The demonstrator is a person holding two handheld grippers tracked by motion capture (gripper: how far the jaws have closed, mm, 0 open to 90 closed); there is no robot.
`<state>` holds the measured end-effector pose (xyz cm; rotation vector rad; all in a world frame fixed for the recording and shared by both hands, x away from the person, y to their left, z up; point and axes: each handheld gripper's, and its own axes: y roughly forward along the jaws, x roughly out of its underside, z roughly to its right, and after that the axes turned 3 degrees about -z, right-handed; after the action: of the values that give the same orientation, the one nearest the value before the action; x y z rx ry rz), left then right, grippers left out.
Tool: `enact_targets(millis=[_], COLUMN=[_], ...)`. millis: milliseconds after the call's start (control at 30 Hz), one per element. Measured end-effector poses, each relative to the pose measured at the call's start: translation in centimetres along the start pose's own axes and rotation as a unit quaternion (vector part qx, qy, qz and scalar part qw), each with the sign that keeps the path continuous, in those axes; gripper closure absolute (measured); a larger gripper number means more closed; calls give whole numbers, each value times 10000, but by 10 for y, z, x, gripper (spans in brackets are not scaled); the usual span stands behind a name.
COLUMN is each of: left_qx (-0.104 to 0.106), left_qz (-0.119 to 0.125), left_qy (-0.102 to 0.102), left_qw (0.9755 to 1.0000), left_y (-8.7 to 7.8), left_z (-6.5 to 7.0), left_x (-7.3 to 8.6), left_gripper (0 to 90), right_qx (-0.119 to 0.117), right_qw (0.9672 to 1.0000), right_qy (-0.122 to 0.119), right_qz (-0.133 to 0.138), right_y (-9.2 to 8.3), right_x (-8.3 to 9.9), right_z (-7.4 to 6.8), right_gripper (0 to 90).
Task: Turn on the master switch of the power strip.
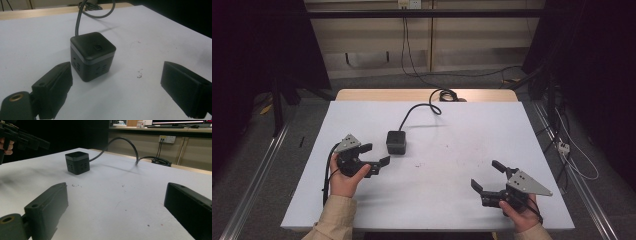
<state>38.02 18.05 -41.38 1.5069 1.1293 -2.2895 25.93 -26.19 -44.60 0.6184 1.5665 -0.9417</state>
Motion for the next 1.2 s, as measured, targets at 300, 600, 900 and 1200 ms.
enact_targets(millis=[300,600,900,1200], left_qx=[34,0,-65,-131], left_qz=[40,29,41,58], left_qy=[25,66,31,28], left_qw=[10000,10000,10000,9999], left_y=[-7,-16,-25,-32], left_z=[-3,-8,-13,-17], left_x=[6,15,22,29], left_gripper=[81,76,77,76], right_qx=[19,12,24,20], right_qw=[10000,10000,10000,10000], right_qy=[27,19,16,10], right_qz=[2,-8,-3,-5], right_y=[-1,-1,-1,-1], right_x=[0,0,0,0], right_z=[1,0,0,0], right_gripper=[45,45,45,45])
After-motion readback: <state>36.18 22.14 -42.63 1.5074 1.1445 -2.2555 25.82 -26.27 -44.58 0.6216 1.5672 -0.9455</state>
